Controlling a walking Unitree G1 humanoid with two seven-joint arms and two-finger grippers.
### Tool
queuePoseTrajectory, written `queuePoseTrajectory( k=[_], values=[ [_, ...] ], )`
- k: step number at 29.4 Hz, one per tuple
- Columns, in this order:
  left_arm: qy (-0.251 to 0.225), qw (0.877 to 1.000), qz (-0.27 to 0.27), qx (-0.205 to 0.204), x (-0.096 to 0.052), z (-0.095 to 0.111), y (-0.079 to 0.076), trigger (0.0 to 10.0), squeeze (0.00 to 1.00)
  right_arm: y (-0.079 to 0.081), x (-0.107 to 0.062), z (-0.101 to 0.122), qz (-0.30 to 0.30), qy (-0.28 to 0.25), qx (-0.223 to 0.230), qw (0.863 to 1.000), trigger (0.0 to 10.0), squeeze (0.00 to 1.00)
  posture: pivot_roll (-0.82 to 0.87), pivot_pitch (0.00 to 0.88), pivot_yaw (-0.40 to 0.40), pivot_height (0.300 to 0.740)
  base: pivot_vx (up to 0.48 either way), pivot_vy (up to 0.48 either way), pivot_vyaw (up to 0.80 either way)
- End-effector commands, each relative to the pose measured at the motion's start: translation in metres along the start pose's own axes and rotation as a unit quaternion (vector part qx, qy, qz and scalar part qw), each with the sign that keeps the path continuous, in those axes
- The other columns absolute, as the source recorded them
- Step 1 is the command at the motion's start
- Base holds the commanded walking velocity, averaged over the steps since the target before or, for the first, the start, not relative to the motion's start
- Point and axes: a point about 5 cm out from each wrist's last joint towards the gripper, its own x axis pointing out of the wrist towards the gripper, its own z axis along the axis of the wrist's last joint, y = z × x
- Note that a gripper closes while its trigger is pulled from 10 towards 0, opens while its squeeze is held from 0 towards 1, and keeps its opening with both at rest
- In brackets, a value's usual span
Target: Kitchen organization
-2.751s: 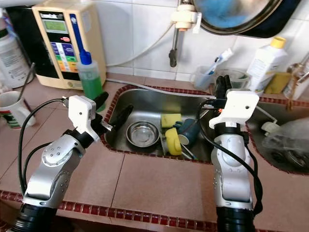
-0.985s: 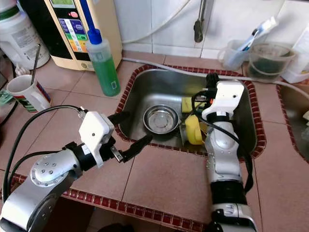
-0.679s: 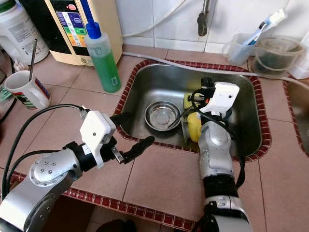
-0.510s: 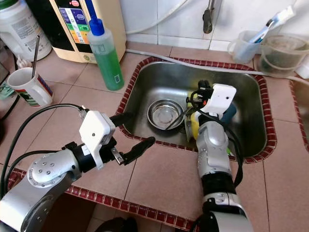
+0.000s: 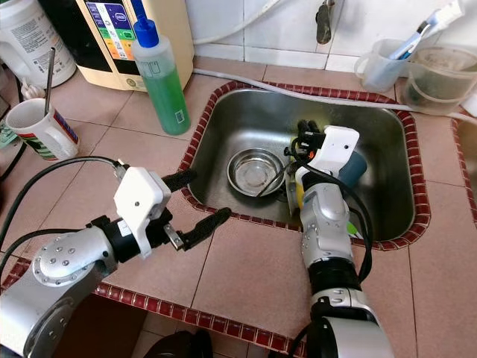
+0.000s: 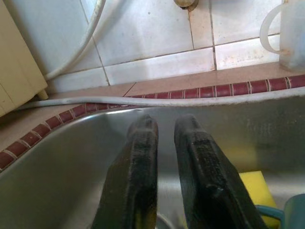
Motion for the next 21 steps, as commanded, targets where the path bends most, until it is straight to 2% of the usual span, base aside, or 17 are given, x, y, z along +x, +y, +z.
queuePoseTrajectory(
  k=[1,7,13,16,20,21],
  values=[
    [0.000,1.000,0.009,0.006,-0.001,0.000,0.002,10.0,0.00,-0.001,0.000,-0.002,-0.003,0.001,0.010,1.000,10.0,1.00,0.15,0.251,0.072,0.731,0.000,0.000,0.00],
    [-0.006,0.999,0.035,0.013,-0.002,0.001,0.011,10.0,0.00,0.000,0.004,0.001,0.005,-0.004,0.011,1.000,10.0,1.00,0.15,0.248,0.055,0.731,0.000,0.000,0.00],
    [-0.013,0.995,0.093,0.025,-0.004,0.002,0.026,10.0,0.00,0.005,0.006,0.004,0.020,-0.011,0.007,1.000,10.0,1.00,0.15,0.243,0.044,0.731,0.000,0.000,0.00],
    [-0.023,0.995,0.095,-0.013,-0.004,0.001,0.030,10.0,0.00,0.005,0.007,0.007,0.023,-0.018,0.001,1.000,10.0,1.00,0.14,0.223,0.038,0.731,0.000,0.000,0.00],
    [-0.029,0.994,0.100,-0.024,-0.001,-0.001,0.032,10.0,0.00,0.004,0.006,0.010,0.025,-0.026,-0.004,0.999,10.0,1.00,0.14,0.204,0.033,0.731,0.000,0.000,0.00],
    [-0.031,0.991,0.124,-0.029,0.003,-0.003,0.039,10.0,0.00,0.003,0.004,0.013,0.026,-0.032,-0.010,0.999,10.0,1.00,0.13,0.181,0.021,0.731,0.000,0.000,0.00]
  ],
)
